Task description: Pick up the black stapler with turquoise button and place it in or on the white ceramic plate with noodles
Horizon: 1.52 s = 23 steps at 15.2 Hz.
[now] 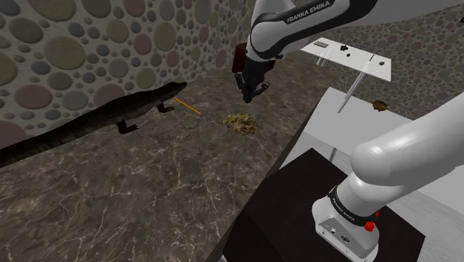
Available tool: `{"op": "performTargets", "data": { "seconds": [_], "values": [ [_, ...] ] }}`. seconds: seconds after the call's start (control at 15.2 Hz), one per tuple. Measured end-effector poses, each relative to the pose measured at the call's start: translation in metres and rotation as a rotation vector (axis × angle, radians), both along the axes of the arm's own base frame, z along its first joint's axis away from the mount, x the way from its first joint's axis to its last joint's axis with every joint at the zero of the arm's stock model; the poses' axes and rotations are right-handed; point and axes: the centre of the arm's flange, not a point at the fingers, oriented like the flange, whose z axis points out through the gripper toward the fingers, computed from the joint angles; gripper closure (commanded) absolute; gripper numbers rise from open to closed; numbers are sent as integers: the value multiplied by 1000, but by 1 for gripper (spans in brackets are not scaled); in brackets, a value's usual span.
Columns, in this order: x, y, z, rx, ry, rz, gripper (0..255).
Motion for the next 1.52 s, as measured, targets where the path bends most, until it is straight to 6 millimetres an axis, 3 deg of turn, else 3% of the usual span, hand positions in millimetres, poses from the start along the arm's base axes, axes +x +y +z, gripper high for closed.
{"op": "performTargets", "data": {
  "seconds": [0.86, 1.25, 1.32, 1.52],
  "values": [
    [0, -5, -65, 0, 0, 2, 255],
    [0, -5, -68, 0, 0, 2, 255],
    [0, -5, -68, 0, 0, 2, 0],
    [0, -5, -68, 0, 0, 2, 0]
  ]
}}
